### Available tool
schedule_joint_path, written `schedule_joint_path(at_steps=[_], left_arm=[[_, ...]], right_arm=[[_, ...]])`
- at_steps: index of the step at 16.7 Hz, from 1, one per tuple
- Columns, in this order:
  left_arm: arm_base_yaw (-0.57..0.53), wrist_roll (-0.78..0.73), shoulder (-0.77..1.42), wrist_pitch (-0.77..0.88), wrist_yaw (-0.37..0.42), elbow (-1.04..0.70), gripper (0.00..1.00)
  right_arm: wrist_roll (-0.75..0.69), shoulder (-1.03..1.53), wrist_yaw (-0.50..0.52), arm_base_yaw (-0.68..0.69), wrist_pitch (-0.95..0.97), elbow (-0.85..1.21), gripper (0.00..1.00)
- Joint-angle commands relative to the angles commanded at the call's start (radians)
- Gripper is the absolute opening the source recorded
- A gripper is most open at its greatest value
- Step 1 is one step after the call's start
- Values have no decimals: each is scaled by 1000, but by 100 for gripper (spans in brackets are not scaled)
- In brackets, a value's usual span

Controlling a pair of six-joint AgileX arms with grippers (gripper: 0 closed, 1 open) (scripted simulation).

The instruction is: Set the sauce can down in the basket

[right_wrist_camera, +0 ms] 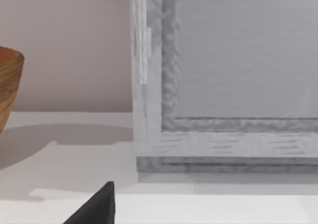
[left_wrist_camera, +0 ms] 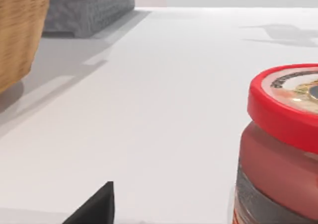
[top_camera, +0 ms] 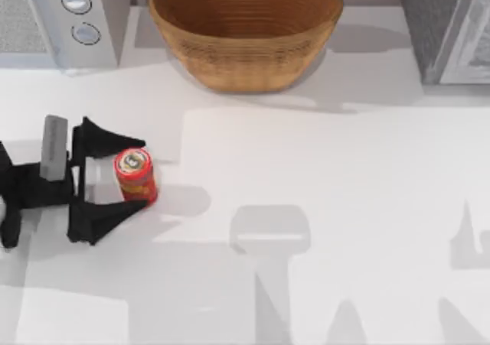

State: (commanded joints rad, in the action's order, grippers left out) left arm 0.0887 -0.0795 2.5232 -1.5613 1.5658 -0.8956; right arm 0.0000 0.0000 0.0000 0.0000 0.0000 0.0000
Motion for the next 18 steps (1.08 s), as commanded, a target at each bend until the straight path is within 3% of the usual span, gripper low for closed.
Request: schedule_joint_path(at_steps=[13,18], left_arm=[[-58,-110,-63,123,-59,49,100],[-58,-110,-63,123,-59,49,62]], right_arm=[[0,0,0,0,0,0,100],[0,0,0,0,0,0,100]])
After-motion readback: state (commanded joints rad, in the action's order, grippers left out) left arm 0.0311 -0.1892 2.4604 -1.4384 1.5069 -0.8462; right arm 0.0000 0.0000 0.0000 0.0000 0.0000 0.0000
